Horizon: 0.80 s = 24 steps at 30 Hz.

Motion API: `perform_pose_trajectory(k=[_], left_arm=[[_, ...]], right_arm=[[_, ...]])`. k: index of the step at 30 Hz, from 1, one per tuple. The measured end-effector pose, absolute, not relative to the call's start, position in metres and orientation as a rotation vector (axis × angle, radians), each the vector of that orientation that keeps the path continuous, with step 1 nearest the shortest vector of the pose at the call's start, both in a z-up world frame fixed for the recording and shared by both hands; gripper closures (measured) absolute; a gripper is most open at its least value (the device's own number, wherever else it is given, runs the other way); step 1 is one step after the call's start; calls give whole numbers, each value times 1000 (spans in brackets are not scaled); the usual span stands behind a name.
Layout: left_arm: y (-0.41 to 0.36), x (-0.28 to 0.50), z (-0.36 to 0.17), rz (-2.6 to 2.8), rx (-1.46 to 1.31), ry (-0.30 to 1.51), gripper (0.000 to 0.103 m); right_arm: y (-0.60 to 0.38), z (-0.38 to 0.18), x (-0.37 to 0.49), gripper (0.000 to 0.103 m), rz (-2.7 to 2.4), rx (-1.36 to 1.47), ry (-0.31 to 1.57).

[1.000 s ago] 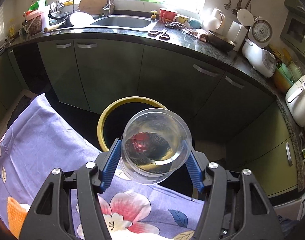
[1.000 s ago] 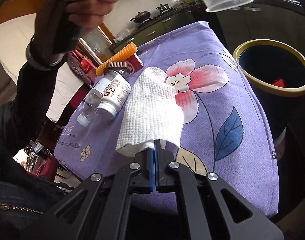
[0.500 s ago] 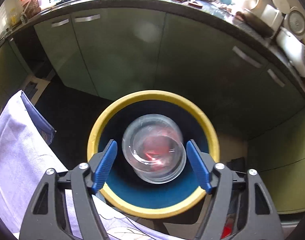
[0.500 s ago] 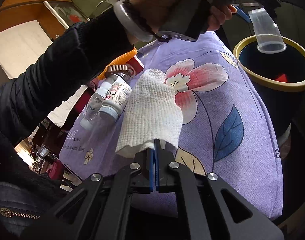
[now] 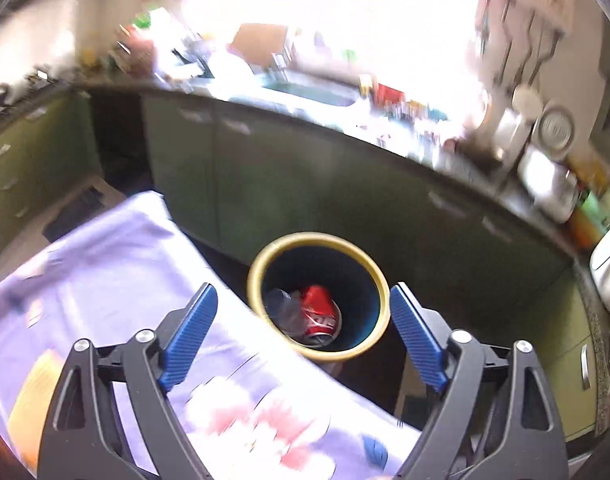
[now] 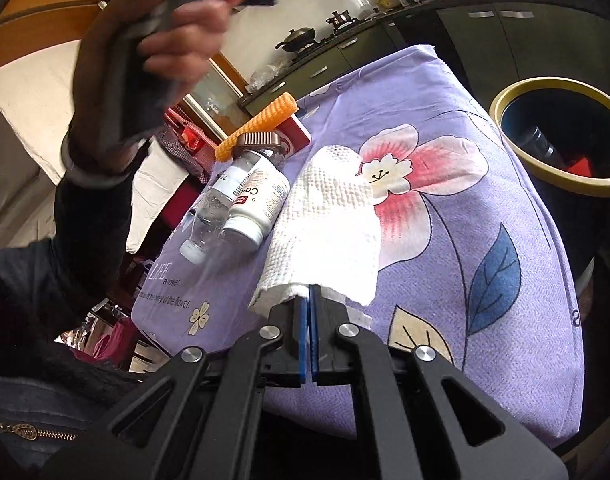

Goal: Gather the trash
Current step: 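Carry the white paper towel over the bin and open the right gripper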

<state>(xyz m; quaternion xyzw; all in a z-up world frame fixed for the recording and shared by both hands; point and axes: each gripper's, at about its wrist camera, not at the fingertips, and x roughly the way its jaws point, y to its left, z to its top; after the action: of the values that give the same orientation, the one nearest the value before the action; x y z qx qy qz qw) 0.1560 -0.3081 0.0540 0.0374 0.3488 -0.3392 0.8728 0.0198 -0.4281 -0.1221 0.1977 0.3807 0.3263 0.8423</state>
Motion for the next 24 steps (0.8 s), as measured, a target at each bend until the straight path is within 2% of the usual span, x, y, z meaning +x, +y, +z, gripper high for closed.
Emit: perform_pose_trajectory(k=[6,13,18,24], left_arm=[[-184,67,65,-505,32,527,16],[-74,24,29,-323,-100,545,16],[-38,6,11,-229,-110,532,16],[-33,-6,2,-232,-146,543,16]], right_arm=[[-420,-97,31,101,697,367,776],[-412,-57,59,101,700,322,771],[-413,-26,86,101,681,299,777],[-426,16,117,101,653,312,763]])
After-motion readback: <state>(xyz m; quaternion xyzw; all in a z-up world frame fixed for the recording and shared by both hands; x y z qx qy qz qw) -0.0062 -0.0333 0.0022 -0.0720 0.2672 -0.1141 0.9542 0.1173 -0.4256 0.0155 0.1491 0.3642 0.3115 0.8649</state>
